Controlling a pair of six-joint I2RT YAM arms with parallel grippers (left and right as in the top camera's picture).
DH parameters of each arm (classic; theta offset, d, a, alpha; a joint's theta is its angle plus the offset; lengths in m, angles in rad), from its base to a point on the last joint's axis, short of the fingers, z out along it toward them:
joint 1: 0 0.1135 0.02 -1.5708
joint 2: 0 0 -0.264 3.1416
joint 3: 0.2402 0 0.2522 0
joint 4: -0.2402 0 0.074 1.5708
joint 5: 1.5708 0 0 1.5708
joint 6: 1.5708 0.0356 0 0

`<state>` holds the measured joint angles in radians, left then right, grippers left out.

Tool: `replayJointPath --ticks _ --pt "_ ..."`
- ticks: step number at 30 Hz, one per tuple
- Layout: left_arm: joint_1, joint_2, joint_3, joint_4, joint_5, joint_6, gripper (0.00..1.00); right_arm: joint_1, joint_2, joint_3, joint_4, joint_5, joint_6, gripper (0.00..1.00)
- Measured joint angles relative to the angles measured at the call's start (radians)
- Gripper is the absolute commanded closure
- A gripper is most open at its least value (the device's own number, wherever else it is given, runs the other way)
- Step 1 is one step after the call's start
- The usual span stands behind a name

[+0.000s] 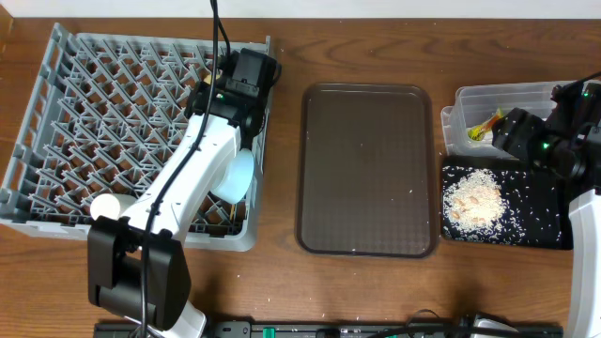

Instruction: Sort waste into correct bins and load items into the dishwasher

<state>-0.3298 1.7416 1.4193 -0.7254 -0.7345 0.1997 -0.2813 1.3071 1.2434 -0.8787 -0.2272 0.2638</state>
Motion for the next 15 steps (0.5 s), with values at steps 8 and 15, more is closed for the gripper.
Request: replayJointPath --ticks 8,15 --pt "0.016 0.002 -0.001 0.008 0.045 0.008 0.38 0.000 0.000 0.000 0.000 0.000 0.000 0.22" --pt "0.005 -0.055 -0.002 -0.044 0.140 -0.105 0.25 0.000 0.000 0.000 0.001 -0.016 0.006 0.22"
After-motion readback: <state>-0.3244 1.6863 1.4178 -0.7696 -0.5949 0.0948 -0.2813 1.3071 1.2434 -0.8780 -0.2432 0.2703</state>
